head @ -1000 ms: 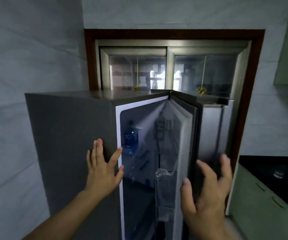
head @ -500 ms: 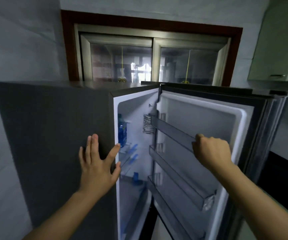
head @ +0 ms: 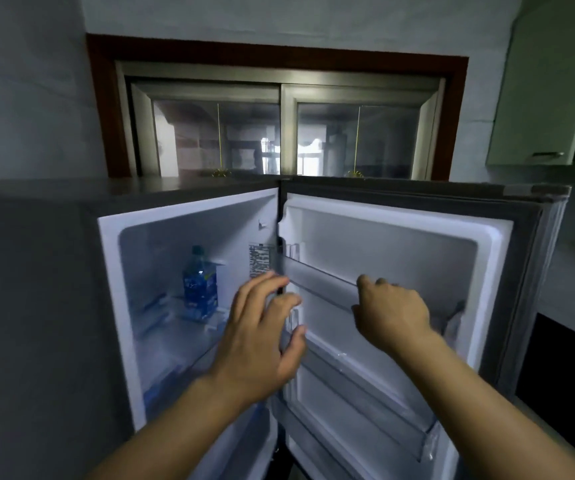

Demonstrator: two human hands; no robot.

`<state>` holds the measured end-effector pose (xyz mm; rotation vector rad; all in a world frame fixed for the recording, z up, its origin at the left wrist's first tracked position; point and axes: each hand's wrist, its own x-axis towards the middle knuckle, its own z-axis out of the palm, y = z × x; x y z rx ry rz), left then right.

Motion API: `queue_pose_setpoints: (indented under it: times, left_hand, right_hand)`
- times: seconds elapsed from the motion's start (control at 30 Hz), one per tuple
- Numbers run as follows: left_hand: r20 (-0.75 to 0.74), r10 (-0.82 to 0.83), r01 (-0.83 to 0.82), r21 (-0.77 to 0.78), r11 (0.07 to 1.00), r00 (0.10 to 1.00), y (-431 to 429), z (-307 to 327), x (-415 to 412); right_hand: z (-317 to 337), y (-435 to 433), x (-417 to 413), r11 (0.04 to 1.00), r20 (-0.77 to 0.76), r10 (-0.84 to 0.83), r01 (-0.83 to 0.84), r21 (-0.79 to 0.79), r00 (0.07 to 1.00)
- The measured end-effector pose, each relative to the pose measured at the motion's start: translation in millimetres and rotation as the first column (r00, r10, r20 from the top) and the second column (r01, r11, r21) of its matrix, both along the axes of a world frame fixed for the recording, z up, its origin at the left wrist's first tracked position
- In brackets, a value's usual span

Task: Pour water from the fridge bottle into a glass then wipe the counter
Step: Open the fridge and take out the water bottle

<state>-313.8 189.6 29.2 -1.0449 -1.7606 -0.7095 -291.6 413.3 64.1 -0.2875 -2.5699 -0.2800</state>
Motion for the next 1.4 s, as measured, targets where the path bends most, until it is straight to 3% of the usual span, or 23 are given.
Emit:
queue_pose_setpoints:
  times: [0.2, 0.37, 0.47, 0.7, 0.83, 0.97, 1.4]
  left_hand:
    - [0.460, 0.148, -0.104, -0.120, 0.987, 0.876, 81, -3, -89]
    - [0.734, 0.260, -0.372, -0.011, 0.928, 0.627, 47, -44, -152]
    - [0.797, 0.303, -0.537, 0.031, 0.843, 0.522, 12, -63, -193]
    - [0.837, 0.188, -0.714, 0.295, 0.635, 0.513, -34, -89, -299]
    - [0.869, 0.140, -0.757, 0.322, 0.568, 0.474, -41, -107, -354]
    - [0.855, 0.013, -0.719, 0.428, 0.548, 0.519, -35, -122, -383]
    - [0.805, -0.158, -0.633, 0.555, 0.540, 0.572, -36, -128, -385]
  right_hand:
    - [0, 20, -43, 0.989, 0.033, 0.149, -0.149, -0.004, 0.988]
    - [5, 18, -92, 0.978, 0.117, 0.208, -0.211, 0.006, 0.971]
    - [7, 9, -132, 0.970, 0.146, 0.239, -0.243, 0.010, 0.960]
    - [6, -20, -209, 0.947, 0.148, 0.303, -0.315, 0.062, 0.941]
    - [0, -15, -223, 0.945, 0.092, 0.314, -0.321, 0.069, 0.945]
    - [-7, -7, -223, 0.946, 0.069, 0.321, -0.324, 0.028, 0.945]
    - [-5, -1, -221, 0.943, 0.098, 0.327, -0.332, 0.038, 0.940]
